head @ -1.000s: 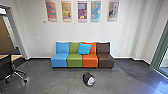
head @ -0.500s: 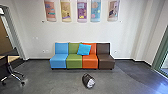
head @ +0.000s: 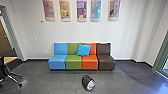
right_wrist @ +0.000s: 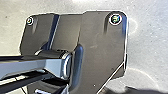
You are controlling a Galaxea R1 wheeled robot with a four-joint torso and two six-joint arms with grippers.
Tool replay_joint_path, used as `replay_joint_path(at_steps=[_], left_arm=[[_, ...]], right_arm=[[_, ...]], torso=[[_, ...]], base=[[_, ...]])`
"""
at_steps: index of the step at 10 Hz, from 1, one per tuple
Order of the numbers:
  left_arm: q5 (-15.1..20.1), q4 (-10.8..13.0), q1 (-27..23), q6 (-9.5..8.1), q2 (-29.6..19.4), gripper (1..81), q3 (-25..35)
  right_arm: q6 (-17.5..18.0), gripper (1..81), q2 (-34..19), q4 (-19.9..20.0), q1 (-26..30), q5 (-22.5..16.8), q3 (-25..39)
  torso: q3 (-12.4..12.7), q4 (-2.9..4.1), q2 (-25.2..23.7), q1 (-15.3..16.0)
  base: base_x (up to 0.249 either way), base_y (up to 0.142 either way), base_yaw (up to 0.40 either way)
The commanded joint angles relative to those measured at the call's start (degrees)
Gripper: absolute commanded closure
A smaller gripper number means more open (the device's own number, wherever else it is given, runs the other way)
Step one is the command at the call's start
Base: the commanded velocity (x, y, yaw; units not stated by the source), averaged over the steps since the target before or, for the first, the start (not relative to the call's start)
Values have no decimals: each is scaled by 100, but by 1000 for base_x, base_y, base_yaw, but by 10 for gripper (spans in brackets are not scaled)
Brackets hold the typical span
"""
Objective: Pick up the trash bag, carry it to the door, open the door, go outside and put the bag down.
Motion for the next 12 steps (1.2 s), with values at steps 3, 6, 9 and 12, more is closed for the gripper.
replay_joint_path(at_steps=[3,6,9,12], left_arm=[[324,-21,-338,-9,-4,10,7],[324,-21,-338,-9,-4,10,7],[316,-30,-338,-9,-4,10,7],[324,-21,-338,-9,-4,10,7]], right_arm=[[-19,10,-94,-3,239,-313,2],[-19,10,-68,6,239,-304,2],[-19,10,-42,6,230,-295,2],[-19,10,-25,15,230,-295,-51]], torso=[[0,0,0,0],[0,0,0,2],[0,0,0,0],[0,0,0,0]], base=[[136,0,0],[136,0,0],[136,0,0],[136,0,0]])
